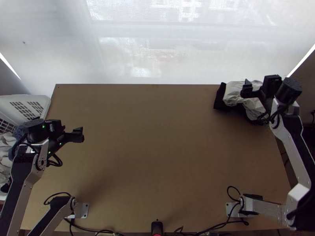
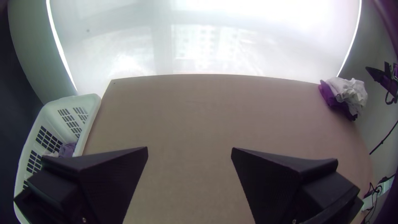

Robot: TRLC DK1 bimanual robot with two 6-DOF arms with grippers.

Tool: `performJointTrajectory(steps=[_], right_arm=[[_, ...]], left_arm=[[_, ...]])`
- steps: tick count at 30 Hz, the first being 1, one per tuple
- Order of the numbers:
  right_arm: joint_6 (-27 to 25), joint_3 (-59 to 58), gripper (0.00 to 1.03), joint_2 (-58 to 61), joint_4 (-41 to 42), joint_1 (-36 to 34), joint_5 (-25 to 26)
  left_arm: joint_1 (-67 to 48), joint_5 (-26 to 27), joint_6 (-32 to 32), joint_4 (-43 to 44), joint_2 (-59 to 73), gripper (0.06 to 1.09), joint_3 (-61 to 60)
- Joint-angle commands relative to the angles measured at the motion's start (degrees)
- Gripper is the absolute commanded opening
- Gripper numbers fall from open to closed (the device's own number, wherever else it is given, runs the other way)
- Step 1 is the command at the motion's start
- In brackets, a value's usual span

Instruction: Fold the t-shirt

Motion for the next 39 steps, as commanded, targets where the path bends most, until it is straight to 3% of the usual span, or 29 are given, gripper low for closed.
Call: performJointTrajectory(steps=[1,2,4,6,7,11,15,17,20,24,28,33,35,39], right_arm=[[-0.8,-16.1,0.98,-21.0,1.7,6.5,0.1],[-1.0,-19.2,0.98,-23.3,1.6,7.9,0.3],[-1.8,-24.6,0.98,-27.4,1.6,12.6,7.0],[5.1,-31.1,0.98,-32.2,5.3,14.6,13.7],[5.9,-35.4,0.98,-35.6,10.6,15.2,15.9],[9.4,-47.7,0.98,-51.0,15.7,18.4,21.6],[11.3,-60.2,0.98,-72.2,16.3,18.4,23.5],[14.4,-61.0,0.98,-76.5,9.6,18.3,25.0],[22.5,-61.6,0.98,-76.9,3.0,14.9,27.1],[40.5,-61.7,0.98,-76.8,-12.7,7.7,27.3],[52.9,-61.6,0.98,-76.8,-18.0,-1.9,27.1],[52.4,-61.3,0.98,-76.8,-20.6,-2.7,27.1],[47.4,-61.3,0.98,-76.9,-20.6,-2.7,27.1],[44.2,-60.9,0.98,-76.9,-19.2,-3.9,27.4]], left_arm=[[-0.3,-0.2,-0.9,-0.5,-10.4,1.04,-5.5],[-0.3,-0.3,1.2,-0.1,-12.2,1.04,-7.2],[-0.3,-0.3,2.8,0.5,-15.8,1.04,-10.3],[-0.3,-0.4,2.4,3.8,-19.9,1.04,-14.4],[-0.3,-0.5,1.6,5.9,-22.1,1.04,-16.5],[-0.3,-1.4,1.2,6.6,-27.8,1.04,-20.9],[0.1,-1.7,0.3,8.3,-32.8,1.04,-27.7],[0.6,-1.7,0.3,9.1,-36.9,1.04,-31.2],[0.3,-1.7,-1.7,11.5,-45.0,1.04,-34.5],[-0.1,-1.6,-3.5,11.3,-48.9,1.04,-34.5],[0.2,-1.8,-3.0,8.9,-49.2,1.04,-34.1],[0.6,-1.7,-2.7,6.9,-49.2,1.04,-33.8],[0.6,-1.7,-2.7,6.2,-49.2,1.04,-33.7],[4.5,-1.8,-1.7,5.5,-49.3,1.04,-33.5]])
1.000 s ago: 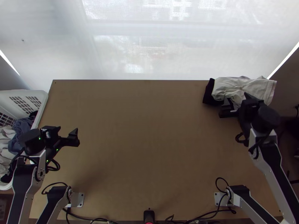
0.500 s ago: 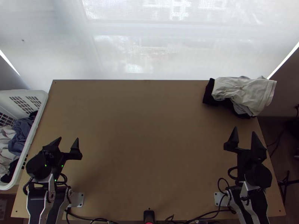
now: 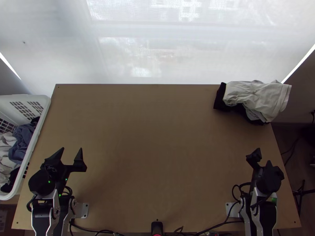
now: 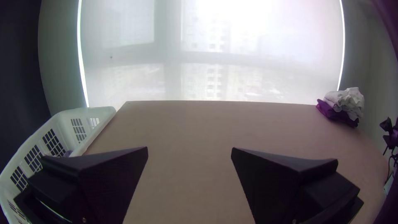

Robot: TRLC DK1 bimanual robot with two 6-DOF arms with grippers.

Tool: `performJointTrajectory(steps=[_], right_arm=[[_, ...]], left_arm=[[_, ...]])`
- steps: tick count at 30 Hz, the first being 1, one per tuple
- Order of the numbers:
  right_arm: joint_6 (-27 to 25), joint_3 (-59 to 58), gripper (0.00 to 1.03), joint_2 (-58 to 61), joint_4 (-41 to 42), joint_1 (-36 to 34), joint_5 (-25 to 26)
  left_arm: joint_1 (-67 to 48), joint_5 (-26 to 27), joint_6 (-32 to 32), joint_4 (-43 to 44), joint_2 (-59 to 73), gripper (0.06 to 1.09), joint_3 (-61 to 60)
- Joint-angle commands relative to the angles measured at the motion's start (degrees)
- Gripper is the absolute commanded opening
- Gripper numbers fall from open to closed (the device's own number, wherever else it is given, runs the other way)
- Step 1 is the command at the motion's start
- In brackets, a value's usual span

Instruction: Fold the t-shirt

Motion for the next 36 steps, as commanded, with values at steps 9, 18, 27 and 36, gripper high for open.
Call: performJointTrajectory(steps=[9,18,27,36], right_arm=[[-29.0,-0.4,0.98,-0.5,11.5,-2.4,0.5],[-28.2,-0.9,0.98,-0.4,8.9,25.6,0.3],[-1.3,-0.4,0.98,-0.3,-1.9,28.1,0.3],[-1.3,-0.4,0.98,-0.3,-1.9,28.1,0.3]], left_arm=[[15.2,0.1,1.0,-1.9,-0.8,1.04,0.0],[15.3,0.1,1.0,-1.9,-0.9,1.04,0.0],[15.2,0.1,1.0,-2.0,-0.9,1.04,0.0],[15.2,0.1,1.0,-2.0,-0.9,1.04,0.0]])
